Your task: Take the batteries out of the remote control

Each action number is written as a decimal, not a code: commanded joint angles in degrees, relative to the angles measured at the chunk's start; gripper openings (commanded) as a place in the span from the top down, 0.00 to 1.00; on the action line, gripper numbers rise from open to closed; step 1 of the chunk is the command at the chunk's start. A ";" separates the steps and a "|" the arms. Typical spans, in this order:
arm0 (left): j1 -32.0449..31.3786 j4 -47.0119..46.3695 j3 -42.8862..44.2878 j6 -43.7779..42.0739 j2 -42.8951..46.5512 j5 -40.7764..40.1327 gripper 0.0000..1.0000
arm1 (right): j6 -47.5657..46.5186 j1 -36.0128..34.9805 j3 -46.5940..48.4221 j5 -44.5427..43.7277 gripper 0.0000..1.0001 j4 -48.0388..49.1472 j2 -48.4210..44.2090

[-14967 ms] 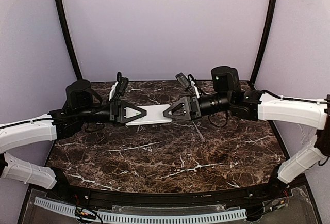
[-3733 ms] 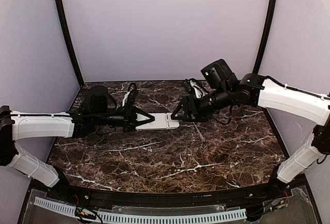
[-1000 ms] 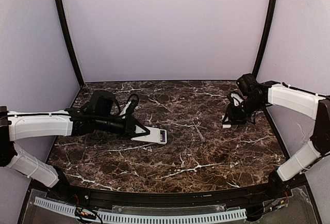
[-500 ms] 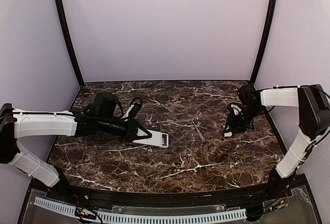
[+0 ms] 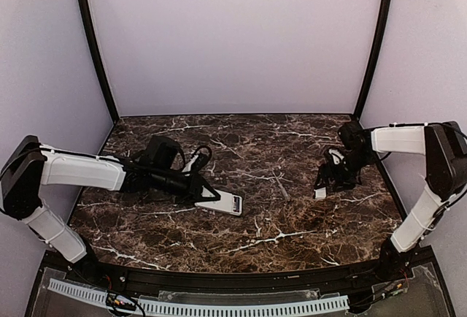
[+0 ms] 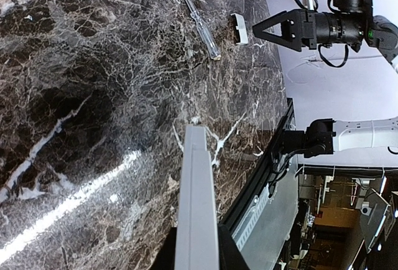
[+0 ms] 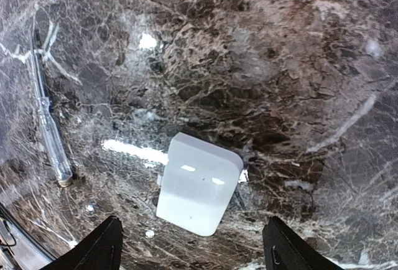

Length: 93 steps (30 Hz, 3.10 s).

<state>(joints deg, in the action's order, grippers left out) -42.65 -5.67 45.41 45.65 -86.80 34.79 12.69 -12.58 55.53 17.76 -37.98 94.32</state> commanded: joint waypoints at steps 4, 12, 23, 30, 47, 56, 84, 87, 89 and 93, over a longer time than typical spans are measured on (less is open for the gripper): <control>-0.21 -3.60 4.49 -1.04 -5.48 0.08 1.00 | 1.06 0.36 0.49 0.57 0.17 -4.03 -8.77; -0.15 -1.68 12.75 -1.78 -15.27 0.45 1.00 | 3.63 0.20 -2.11 5.06 0.09 -5.40 -18.10; 0.18 4.91 16.65 -4.30 -21.34 -3.62 0.95 | 4.11 -0.23 -4.10 8.57 0.07 -5.48 -25.62; 1.77 12.77 17.02 -8.73 -21.74 -7.48 0.76 | 3.95 -0.41 -4.28 8.95 0.07 -5.46 -26.33; 4.10 20.98 19.49 -13.83 -22.85 -13.73 0.38 | 4.46 -1.23 -4.93 9.38 0.07 -6.29 -28.50; 4.23 27.78 21.76 -19.34 -18.52 -23.00 0.12 | 6.16 -6.69 -2.20 5.84 0.08 -5.86 -25.37; 4.95 22.43 -5.60 -21.80 18.19 -31.49 0.05 | 14.11 -29.25 15.84 -20.41 0.21 -6.60 7.96; 4.95 22.39 -5.96 -21.78 19.09 -31.44 0.07 | 13.25 -29.34 17.01 -21.75 0.25 -6.98 10.40; 4.95 21.99 -6.09 -21.56 19.16 -31.13 0.08 | 12.75 -29.31 17.84 -22.81 0.30 -7.68 11.66; 4.95 20.97 -6.40 -20.78 18.99 -30.28 0.10 | 12.05 -29.38 19.12 -23.06 0.39 -7.96 13.49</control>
<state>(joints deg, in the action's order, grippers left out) -37.98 16.38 40.10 24.05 -68.53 3.20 25.56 -41.47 72.62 -2.92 -44.53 106.37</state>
